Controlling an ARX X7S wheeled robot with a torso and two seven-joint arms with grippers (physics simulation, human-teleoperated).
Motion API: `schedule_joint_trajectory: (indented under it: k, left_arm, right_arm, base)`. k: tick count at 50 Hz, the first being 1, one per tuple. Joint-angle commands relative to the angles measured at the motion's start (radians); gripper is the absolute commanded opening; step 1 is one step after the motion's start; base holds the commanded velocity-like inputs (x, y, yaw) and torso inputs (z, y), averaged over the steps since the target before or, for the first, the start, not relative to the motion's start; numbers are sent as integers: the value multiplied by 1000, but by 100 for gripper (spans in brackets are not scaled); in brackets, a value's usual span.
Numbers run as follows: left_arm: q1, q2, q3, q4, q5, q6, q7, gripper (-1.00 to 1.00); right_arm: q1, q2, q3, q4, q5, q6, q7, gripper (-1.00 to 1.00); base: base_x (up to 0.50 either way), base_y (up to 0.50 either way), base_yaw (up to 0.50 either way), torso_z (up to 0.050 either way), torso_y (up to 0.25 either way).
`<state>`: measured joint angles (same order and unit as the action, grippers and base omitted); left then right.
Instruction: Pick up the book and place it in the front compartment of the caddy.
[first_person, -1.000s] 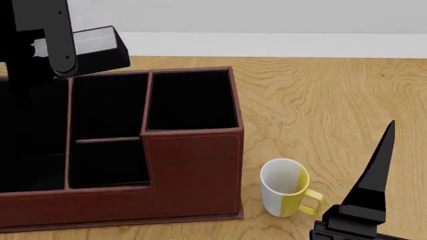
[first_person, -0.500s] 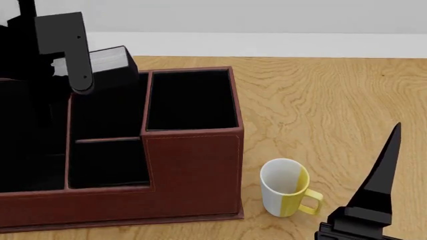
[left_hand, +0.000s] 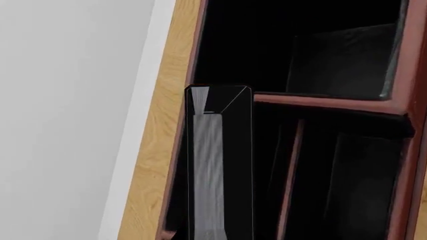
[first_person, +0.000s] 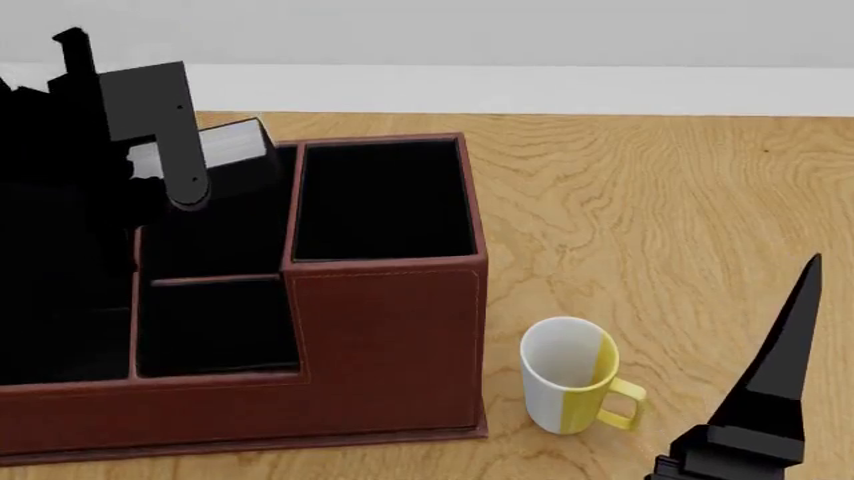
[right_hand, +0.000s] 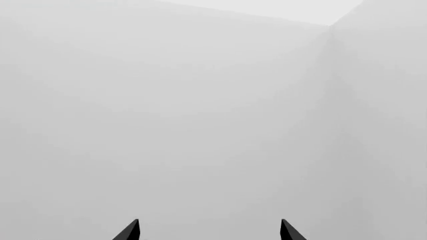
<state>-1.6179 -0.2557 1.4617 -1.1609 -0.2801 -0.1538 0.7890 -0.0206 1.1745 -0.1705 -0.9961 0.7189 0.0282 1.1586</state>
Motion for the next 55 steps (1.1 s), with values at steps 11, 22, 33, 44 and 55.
schedule_joint_trajectory:
  k: [11,22,33,44,55]
  left_arm:
    - [68,70,-126,-147,54,57,-64,-100]
    - [107,81,-231,-147,126,40,-78,-100]
    - [129,89,-310,-148,203,36,-88,100]
    - [115,90,-351,-147,247,41,-106,100]
    - [104,93,-369,-147,265,37,-104,100]
  right_arm:
    - [-17,9,3,4,-4,-15,3,100]
    - [-1,6,-7,6,-3,-8,8,100]
    - [60,-21,-45,4,-1,35,7,100]
    - [5,9,-16,2,-7,-11,8,100]
    - [28,3,-23,-1,-3,-3,8,100]
  base:
    - [0,0,0,0,1]
    - [0,0,0,1,1]
    - [0,0,0,0,1]
    - [0,0,0,0,0]
    - [0,0,0,0,0]
